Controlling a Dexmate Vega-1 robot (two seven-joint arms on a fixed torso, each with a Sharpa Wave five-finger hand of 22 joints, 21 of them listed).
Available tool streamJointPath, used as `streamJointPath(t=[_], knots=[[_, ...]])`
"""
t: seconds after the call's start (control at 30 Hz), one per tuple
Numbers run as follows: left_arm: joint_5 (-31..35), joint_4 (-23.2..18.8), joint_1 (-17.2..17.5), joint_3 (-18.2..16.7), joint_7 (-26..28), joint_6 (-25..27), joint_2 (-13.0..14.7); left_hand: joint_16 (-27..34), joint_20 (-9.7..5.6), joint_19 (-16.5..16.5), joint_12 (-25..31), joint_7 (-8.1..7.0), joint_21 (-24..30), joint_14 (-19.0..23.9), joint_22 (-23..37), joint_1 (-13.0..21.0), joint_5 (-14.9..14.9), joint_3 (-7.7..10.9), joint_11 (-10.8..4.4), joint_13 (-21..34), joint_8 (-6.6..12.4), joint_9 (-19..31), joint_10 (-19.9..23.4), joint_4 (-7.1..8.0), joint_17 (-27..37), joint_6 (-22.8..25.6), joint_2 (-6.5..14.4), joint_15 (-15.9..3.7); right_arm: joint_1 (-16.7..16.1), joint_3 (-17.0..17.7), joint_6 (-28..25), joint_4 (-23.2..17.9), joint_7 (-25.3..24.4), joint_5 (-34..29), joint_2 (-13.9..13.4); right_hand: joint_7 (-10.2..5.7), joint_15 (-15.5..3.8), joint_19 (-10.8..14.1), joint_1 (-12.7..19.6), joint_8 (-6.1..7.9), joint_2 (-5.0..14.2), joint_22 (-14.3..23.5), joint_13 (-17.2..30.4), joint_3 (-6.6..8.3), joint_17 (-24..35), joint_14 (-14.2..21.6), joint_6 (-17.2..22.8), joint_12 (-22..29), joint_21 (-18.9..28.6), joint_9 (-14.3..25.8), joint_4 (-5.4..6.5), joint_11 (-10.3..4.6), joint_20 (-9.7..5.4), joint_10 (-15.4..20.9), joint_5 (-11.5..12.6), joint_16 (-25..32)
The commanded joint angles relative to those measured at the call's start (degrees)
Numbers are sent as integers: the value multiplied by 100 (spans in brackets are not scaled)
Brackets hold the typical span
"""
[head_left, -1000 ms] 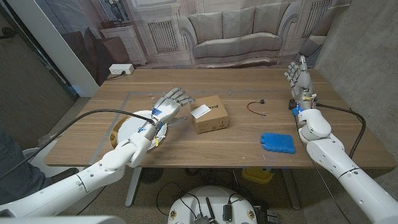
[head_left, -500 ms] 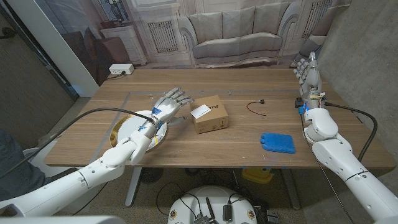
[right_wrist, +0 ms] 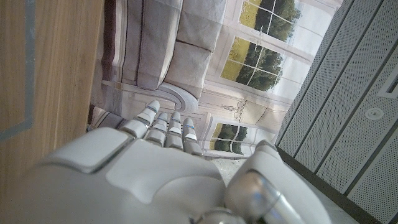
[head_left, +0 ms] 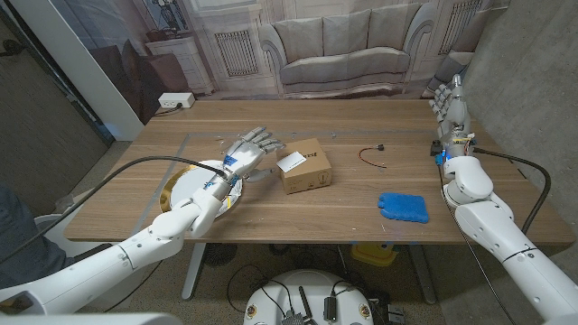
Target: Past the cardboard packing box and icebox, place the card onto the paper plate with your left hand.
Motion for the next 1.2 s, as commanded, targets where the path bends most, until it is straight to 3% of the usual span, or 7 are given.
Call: streamJointPath(t=[0.03,0.87,1.2], knots=[[-80,32,-32,66,58,-156,-75,38,-33,48,47,-25,30,81,29,36,-19,-25,-13,26,44,29,109,18,12,116,40,-837,-32,71,2,34,33,39,4,2,-7,61,1,23,1,31,12,-37,21,53,57,31,50,23,13,-16,10,64,-28,38],[-122,361,-177,260,353,-432,-313,37,21,100,64,-26,39,184,28,94,-92,-39,-15,26,107,25,316,41,13,367,92,-864,-85,71,-49,-35,12,3,10,-17,-10,65,-1,17,10,31,12,-54,20,57,65,25,44,24,10,-16,16,75,-27,30],[-163,420,-220,287,402,-475,-333,36,14,114,99,-28,31,302,27,174,-172,-42,-15,29,228,47,624,50,9,751,152,-873,-91,70,-41,-84,-29,-23,33,-18,-3,59,-2,14,12,32,13,-63,20,63,68,21,39,24,8,-14,25,78,-27,29]])
